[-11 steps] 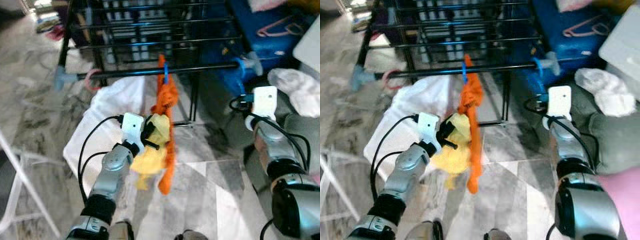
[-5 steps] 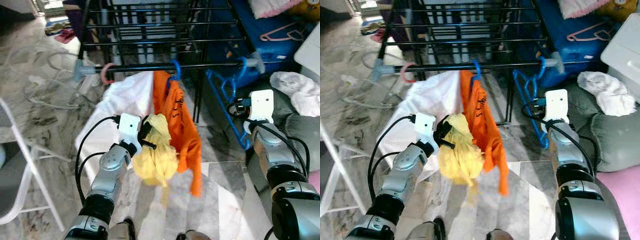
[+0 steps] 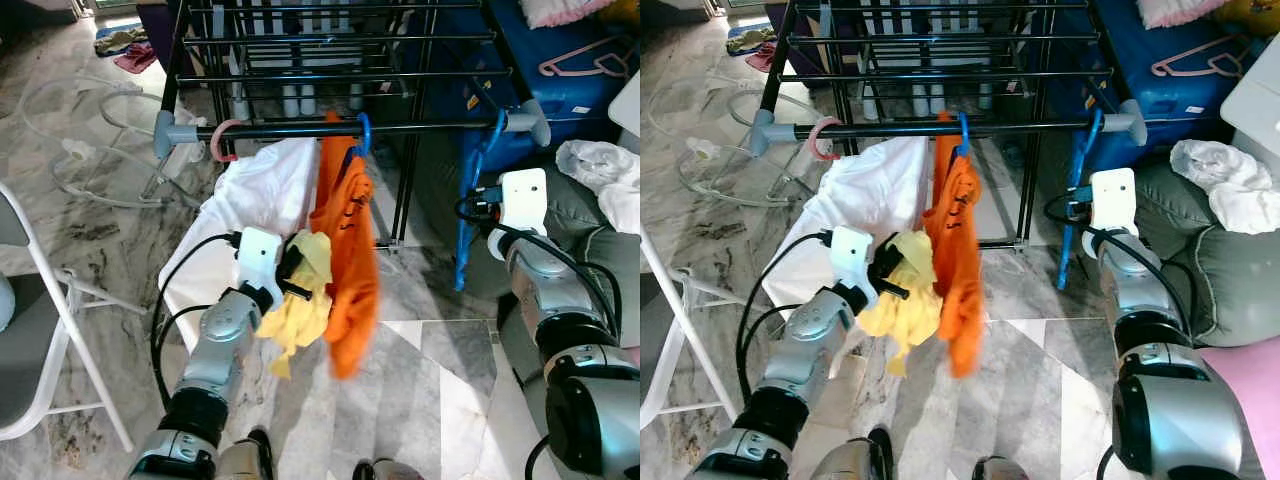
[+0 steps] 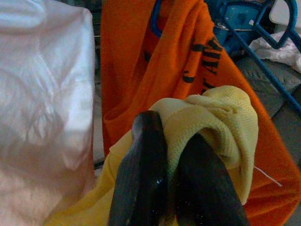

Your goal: Hang hanger

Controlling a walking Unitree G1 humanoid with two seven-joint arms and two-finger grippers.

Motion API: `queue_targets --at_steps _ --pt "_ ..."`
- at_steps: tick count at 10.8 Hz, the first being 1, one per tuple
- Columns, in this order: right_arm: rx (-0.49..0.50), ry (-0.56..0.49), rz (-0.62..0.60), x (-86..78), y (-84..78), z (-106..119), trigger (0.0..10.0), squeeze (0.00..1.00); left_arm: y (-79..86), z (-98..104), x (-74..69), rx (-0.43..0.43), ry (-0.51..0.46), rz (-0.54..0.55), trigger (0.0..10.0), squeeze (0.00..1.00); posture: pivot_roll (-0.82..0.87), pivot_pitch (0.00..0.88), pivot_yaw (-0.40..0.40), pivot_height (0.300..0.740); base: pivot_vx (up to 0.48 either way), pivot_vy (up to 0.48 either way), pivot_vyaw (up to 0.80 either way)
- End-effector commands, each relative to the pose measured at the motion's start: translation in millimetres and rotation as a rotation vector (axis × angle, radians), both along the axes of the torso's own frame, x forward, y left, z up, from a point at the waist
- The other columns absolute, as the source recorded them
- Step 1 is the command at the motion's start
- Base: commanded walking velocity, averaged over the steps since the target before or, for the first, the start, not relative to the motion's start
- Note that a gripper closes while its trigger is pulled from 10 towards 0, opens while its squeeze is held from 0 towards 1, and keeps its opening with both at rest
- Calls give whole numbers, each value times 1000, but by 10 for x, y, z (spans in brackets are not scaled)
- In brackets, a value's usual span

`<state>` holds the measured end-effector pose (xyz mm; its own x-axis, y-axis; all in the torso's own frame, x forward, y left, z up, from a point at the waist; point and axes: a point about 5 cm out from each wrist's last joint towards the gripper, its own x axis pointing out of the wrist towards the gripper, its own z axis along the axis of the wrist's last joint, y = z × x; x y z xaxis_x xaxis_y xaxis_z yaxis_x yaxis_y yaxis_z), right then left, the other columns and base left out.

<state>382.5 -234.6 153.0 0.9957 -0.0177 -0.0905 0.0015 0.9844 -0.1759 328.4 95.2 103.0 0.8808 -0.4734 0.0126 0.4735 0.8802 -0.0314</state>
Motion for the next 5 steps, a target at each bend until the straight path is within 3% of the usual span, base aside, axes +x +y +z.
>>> queue_targets --at_steps 1,3,4,5 --pt "25 8 -20 19 -51 42 10000 1000 -1 52 13 5 -27 3 10000 0 -79 163 -7 740 0 0 0" --pt "22 21 -27 42 -32 53 10000 1000 8 44 7 6 -25 11 10000 0 -74 163 -11 740 0 0 0" --pt "18 30 -29 48 -26 48 10000 820 11 40 8 6 -23 13 10000 0 -75 164 -11 740 0 0 0" --pt "19 42 -30 52 -20 37 10000 333 7 38 8 7 -22 11 10000 0 -77 164 -9 740 0 0 0"
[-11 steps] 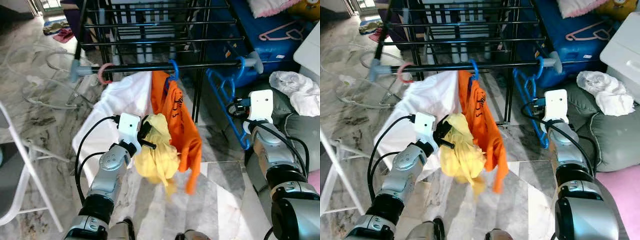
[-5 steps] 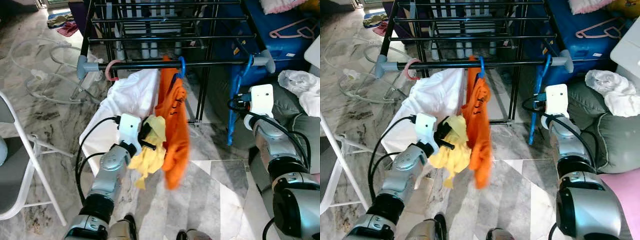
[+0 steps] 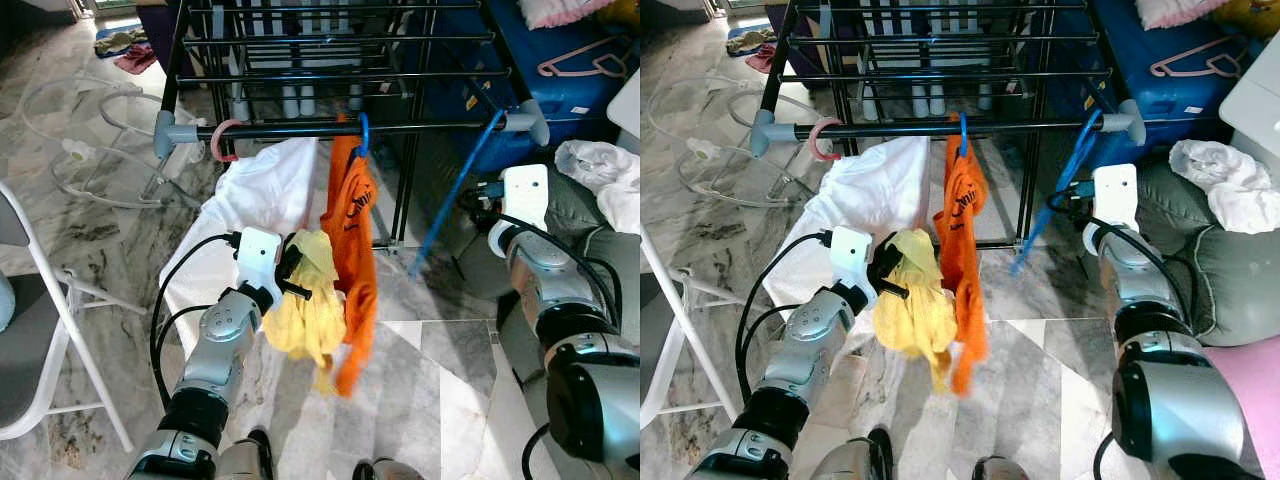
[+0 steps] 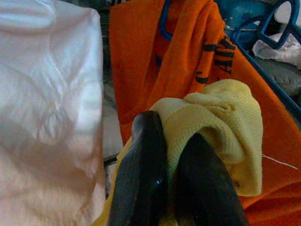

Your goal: Hang hanger

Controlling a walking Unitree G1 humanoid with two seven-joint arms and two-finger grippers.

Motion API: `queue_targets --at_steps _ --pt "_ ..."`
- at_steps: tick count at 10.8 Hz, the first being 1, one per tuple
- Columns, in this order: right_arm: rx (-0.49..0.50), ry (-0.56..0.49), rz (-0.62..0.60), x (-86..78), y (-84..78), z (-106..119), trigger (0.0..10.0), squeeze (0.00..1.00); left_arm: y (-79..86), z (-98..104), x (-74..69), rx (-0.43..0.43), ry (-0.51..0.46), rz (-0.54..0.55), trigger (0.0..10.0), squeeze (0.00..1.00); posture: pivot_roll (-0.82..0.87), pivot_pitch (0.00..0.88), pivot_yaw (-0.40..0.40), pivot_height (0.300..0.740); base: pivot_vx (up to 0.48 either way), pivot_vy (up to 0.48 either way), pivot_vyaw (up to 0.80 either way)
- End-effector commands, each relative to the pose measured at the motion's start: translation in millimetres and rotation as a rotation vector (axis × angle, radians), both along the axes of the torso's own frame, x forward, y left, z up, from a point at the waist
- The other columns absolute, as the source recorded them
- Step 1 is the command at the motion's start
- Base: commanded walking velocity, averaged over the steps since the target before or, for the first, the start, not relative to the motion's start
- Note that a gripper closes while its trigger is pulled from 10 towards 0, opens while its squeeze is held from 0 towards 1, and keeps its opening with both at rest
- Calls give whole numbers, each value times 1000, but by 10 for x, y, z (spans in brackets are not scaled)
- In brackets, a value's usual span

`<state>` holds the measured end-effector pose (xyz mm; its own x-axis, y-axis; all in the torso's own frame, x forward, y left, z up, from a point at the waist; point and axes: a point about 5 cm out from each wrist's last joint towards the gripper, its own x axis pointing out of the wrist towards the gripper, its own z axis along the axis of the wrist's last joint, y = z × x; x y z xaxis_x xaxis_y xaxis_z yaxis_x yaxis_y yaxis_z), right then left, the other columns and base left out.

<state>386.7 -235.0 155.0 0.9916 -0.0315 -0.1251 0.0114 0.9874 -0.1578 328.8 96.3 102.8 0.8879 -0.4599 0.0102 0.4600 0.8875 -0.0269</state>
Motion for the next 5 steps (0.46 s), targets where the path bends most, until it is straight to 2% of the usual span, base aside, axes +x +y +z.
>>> queue_targets --at_steps 1,3,4,5 --pt "4 10 -12 14 -7 16 10000 39 -9 38 4 3 -21 -5 10000 0 -77 164 -9 740 0 0 0" --pt "12 24 5 17 19 -1 10000 0 -24 45 13 5 -20 -11 10000 0 -80 162 -5 740 0 0 0" --pt "-13 57 -30 -52 -98 -101 10000 0 -23 51 18 6 -22 -10 10000 0 -80 159 -2 740 0 0 0" --pt "-12 60 -39 -67 -125 -115 10000 0 -21 51 17 6 -22 -10 10000 0 -81 160 0 740 0 0 0"
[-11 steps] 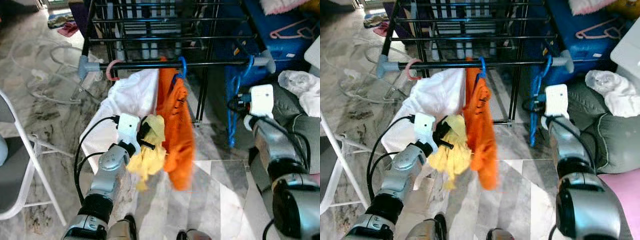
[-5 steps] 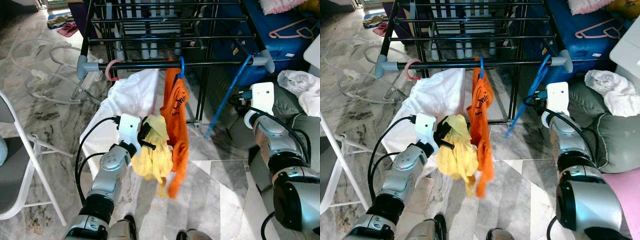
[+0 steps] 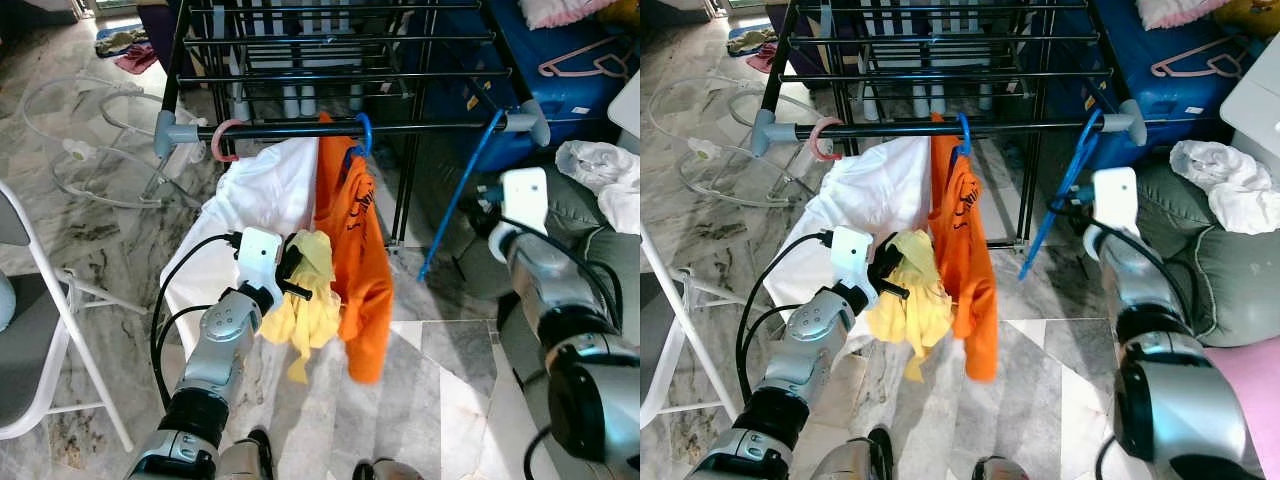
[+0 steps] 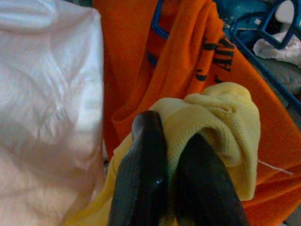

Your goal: Hang hanger

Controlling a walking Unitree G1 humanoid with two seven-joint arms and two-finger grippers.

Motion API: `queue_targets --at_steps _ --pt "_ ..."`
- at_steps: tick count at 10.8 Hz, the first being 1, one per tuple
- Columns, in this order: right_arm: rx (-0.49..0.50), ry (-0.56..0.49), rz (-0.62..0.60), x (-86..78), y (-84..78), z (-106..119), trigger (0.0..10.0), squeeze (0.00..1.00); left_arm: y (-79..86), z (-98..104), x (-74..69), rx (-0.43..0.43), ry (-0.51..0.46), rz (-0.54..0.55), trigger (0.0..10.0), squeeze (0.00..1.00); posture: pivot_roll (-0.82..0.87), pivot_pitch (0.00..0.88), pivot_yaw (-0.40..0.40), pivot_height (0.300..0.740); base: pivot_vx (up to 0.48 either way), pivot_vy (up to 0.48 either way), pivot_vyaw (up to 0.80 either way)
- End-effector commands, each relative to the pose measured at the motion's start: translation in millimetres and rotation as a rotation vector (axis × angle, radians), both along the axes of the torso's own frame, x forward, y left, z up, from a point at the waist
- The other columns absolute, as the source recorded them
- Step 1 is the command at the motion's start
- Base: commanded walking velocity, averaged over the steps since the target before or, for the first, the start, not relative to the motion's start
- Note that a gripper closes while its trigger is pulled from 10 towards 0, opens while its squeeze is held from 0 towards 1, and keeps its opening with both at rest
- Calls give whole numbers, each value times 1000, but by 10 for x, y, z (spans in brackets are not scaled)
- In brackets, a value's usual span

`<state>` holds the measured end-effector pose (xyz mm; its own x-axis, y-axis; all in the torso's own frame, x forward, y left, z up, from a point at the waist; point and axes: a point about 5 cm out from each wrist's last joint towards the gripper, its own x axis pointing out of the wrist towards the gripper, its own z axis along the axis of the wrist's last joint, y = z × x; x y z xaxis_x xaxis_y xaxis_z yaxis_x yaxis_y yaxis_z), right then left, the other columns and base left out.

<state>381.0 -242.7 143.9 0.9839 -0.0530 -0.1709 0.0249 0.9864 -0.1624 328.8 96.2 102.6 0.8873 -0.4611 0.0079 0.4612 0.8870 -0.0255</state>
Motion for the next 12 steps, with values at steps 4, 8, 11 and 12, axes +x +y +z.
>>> queue_targets --at_steps 4,8,11,12 --pt "-42 -30 -95 -116 -273 -5 10000 0 -41 80 49 12 -27 -27 10000 0 -94 155 21 740 0 0 0" --pt "-30 -272 -114 -117 -168 238 10000 0 -47 92 63 15 -30 -35 10000 0 -96 151 27 740 0 0 0" --pt "-23 -302 -88 -187 110 99 10000 0 -18 78 51 14 -28 -25 10000 0 -90 156 21 740 0 0 0" --pt "-1 -245 -35 -198 272 -55 10000 0 -18 74 47 14 -26 -25 10000 0 -90 159 25 740 0 0 0"
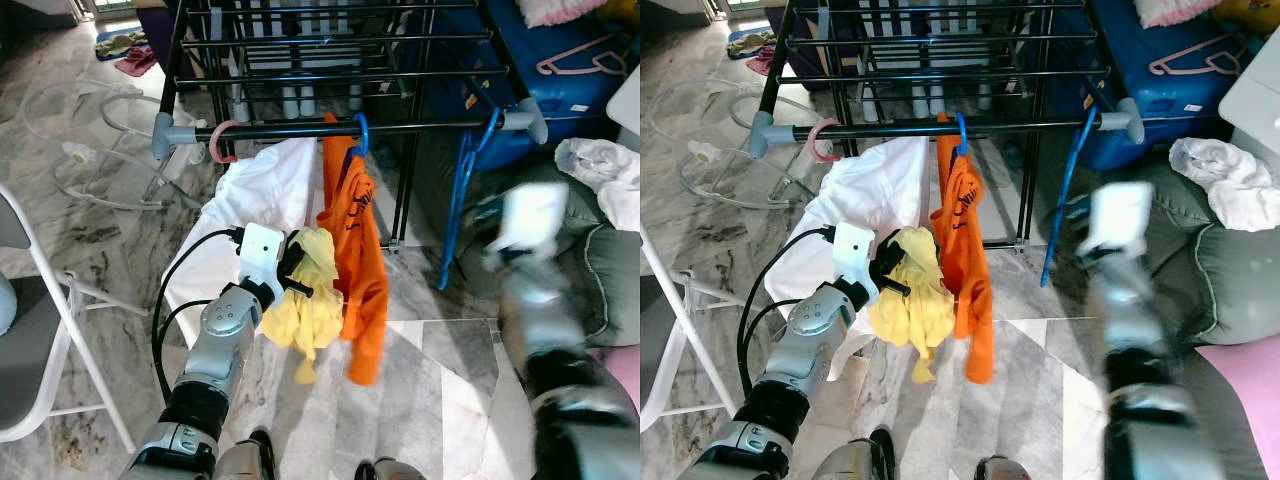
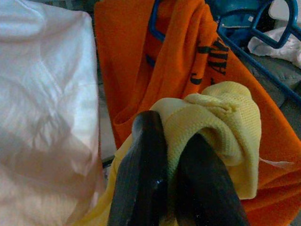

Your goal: Hang hanger

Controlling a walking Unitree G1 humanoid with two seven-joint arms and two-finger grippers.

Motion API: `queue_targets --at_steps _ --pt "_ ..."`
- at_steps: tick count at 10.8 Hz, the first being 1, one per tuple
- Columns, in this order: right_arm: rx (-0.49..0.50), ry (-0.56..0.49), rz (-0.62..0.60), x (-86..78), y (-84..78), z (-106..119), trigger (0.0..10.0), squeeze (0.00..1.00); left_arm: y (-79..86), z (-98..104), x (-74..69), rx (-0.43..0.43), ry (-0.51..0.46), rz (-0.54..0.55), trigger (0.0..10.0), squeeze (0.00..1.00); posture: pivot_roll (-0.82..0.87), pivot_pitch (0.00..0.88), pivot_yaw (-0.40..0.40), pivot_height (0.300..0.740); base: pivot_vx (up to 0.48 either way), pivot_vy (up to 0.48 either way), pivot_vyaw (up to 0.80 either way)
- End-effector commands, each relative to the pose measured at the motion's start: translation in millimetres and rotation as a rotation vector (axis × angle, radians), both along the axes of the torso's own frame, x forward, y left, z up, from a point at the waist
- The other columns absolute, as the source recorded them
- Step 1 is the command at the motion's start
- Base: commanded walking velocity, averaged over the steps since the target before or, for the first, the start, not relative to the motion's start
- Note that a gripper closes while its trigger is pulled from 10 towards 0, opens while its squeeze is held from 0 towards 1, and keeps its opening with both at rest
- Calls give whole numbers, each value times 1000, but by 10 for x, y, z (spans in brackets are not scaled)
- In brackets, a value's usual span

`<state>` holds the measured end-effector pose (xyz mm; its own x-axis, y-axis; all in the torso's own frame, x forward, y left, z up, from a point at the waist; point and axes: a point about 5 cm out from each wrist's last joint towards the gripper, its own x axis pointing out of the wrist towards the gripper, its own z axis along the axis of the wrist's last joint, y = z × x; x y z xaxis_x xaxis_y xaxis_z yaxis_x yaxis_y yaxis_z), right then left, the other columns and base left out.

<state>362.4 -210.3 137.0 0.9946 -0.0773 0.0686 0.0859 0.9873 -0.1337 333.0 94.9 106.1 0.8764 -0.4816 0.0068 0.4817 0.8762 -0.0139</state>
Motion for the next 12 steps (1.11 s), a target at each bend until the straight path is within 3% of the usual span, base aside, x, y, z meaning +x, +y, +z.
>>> queue_targets --at_steps 1,3,5,7,9,12 --pt "-2 18 29 6 53 -20 10000 0 -9 36 5 4 -20 -6 10000 0 -90 159 25 740 0 0 0" --pt "-4 45 50 90 144 24 10000 0 -27 34 9 8 -18 -16 10000 0 -95 162 33 740 0 0 0" --pt "6 64 16 179 124 105 10000 0 -28 31 5 9 -17 -18 10000 0 -90 166 32 740 0 0 0" --pt "17 124 -40 251 52 151 10000 0 -24 11 -16 13 -11 -18 10000 0 -77 168 24 740 0 0 0" --pt "34 172 -61 224 -27 74 10000 0 -18 -2 -25 14 -6 -14 10000 0 -77 171 20 740 0 0 0" --pt "28 224 -116 132 -282 -22 10000 0 -59 -7 -17 17 2 -27 10000 0 -98 173 30 740 0 0 0"
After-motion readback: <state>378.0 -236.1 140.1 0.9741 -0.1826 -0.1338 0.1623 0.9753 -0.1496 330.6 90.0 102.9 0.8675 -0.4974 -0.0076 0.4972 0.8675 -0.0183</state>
